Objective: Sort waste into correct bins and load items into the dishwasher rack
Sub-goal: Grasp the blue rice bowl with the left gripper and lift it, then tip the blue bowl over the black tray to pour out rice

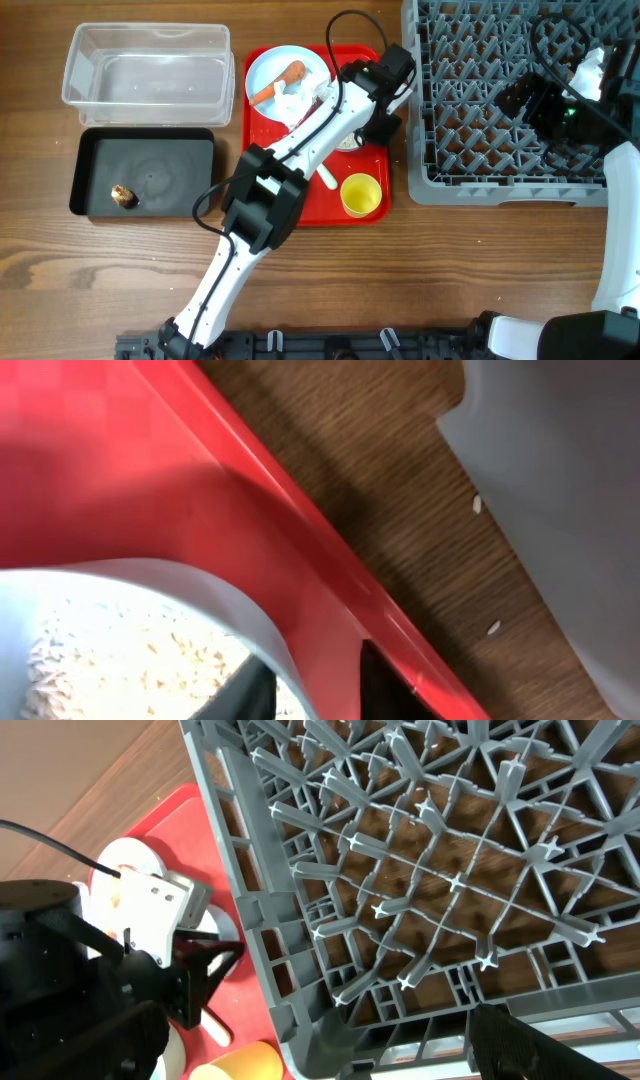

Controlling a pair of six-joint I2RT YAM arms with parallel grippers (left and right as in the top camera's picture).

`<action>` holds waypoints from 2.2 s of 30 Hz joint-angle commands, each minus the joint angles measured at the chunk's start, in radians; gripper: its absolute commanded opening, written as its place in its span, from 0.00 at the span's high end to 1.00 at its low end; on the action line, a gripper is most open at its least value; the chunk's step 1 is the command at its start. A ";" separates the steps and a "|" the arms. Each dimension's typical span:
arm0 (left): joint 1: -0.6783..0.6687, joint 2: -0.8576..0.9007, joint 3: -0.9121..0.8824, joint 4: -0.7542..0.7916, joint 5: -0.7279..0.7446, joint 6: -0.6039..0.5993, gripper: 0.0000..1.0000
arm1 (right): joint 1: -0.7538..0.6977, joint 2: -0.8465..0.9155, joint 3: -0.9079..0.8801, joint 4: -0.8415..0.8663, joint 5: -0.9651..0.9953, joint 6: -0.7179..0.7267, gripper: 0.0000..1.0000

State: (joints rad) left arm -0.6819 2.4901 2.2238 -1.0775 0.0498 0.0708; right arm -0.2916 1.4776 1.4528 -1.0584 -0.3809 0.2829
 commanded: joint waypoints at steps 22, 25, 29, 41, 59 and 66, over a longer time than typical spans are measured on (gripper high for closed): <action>0.064 -0.378 0.015 -0.191 0.005 -0.114 0.96 | 0.000 0.009 0.020 0.003 0.003 -0.018 0.00; 0.129 -0.431 0.015 -0.285 0.058 -0.121 0.96 | 0.000 0.009 0.020 0.003 0.003 -0.018 0.00; 0.287 -0.452 0.015 -0.448 0.119 -0.180 0.96 | 0.000 0.009 0.020 0.002 0.002 -0.018 0.00; 0.652 -0.467 -0.070 -0.607 0.276 -0.146 0.96 | 0.000 0.009 0.020 -0.016 -0.012 -0.021 0.00; 1.005 -0.932 -0.979 0.033 0.708 -0.120 0.96 | 0.000 0.009 0.020 -0.019 -0.013 -0.019 0.00; 1.168 -0.930 -1.199 0.268 0.969 -0.100 0.96 | 0.000 0.009 0.019 -0.027 -0.008 -0.019 0.00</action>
State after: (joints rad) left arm 0.4339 1.5703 1.0809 -0.8459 0.8505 -0.0635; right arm -0.2916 1.4776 1.4536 -1.0843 -0.3775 0.2829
